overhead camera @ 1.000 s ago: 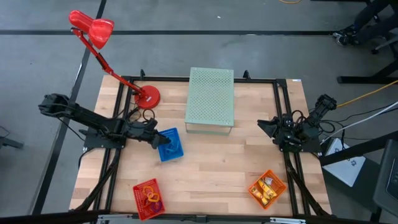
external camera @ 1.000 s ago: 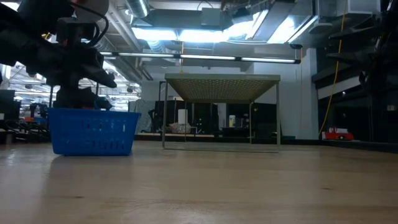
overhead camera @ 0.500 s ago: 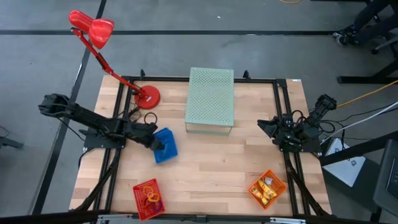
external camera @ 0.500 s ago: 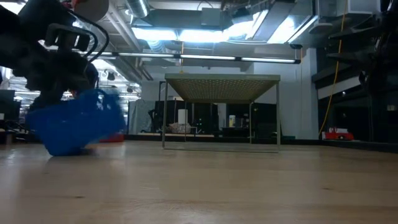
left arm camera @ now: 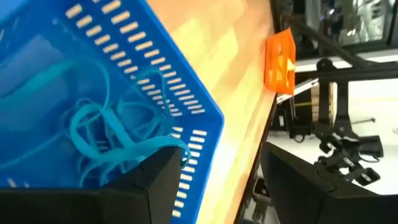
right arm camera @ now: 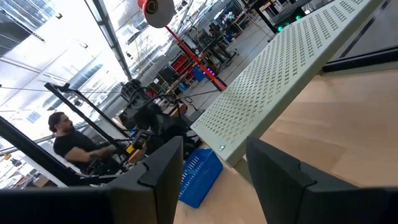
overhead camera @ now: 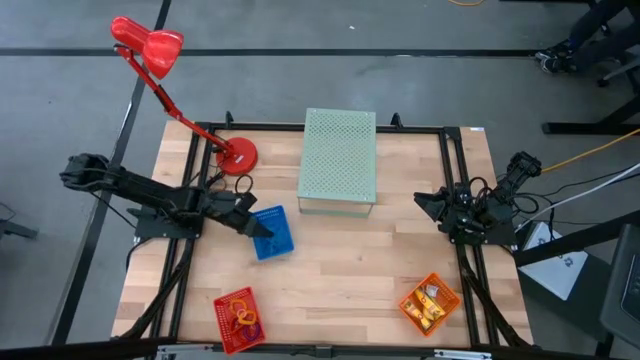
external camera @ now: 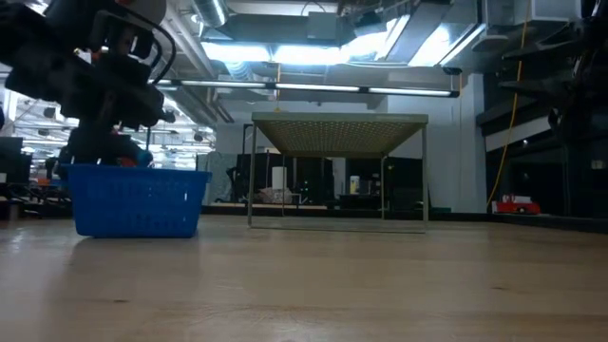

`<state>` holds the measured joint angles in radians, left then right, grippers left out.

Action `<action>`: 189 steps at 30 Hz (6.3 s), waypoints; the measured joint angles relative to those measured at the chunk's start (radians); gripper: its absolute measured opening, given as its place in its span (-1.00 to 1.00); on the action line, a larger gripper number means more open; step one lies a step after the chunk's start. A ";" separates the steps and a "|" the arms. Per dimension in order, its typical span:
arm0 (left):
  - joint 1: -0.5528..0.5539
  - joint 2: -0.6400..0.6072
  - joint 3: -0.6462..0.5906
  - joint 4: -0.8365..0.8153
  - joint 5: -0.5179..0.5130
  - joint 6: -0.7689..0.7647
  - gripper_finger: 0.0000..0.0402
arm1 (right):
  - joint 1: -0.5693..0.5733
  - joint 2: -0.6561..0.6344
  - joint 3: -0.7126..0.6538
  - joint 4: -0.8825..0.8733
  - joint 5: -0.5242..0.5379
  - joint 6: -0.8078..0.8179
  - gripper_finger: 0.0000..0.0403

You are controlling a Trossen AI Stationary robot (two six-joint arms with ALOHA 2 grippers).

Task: Pick & Place Office Desk Supplies
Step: Put the blue rubber band into the blue basket, then return to Home Position

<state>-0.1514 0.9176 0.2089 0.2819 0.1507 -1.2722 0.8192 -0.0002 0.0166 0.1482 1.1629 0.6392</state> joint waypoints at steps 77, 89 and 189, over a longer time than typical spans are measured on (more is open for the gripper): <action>0.121 -0.917 -0.194 -0.047 -0.126 0.917 0.08 | 0.000 0.000 0.000 0.348 -0.882 -0.496 -0.11; 0.121 -0.915 -0.197 -0.247 -0.200 0.898 0.08 | 0.001 0.000 0.000 0.132 -0.830 -0.435 -0.11; 0.121 -0.741 -0.198 -0.256 -0.181 1.102 0.08 | 0.000 0.021 0.000 -0.096 -0.875 -0.439 -0.11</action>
<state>-0.0307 0.1764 0.0105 0.0258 -0.0303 -0.1699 0.8192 0.0212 0.0166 0.0527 0.2874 0.2001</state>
